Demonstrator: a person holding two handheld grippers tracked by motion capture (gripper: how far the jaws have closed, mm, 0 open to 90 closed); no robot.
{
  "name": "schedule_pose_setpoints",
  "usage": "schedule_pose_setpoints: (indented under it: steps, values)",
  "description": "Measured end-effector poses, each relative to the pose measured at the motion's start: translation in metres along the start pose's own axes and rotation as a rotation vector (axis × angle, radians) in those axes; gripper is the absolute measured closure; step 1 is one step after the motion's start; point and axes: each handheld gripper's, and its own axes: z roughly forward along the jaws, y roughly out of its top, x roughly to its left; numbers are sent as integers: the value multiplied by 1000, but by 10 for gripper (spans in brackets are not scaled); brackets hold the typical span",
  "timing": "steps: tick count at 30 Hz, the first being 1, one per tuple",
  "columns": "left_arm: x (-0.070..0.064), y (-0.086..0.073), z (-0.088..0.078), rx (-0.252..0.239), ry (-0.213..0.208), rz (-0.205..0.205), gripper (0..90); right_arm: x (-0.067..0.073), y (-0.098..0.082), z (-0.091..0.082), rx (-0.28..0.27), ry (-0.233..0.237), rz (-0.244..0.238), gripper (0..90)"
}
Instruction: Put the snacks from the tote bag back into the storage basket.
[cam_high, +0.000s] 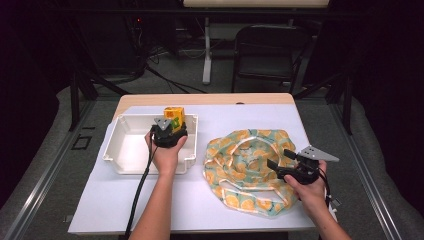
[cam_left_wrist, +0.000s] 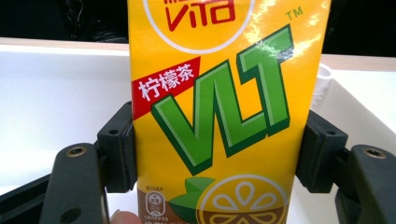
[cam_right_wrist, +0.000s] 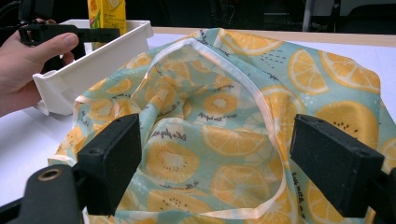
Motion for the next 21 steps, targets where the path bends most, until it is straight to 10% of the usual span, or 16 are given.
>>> schedule_pose_setpoints:
  steps: [21]
  values:
    - [-1, -8, 9, 86, 30, 38, 283, 0, -2, 2, 13, 0, -7, 163]
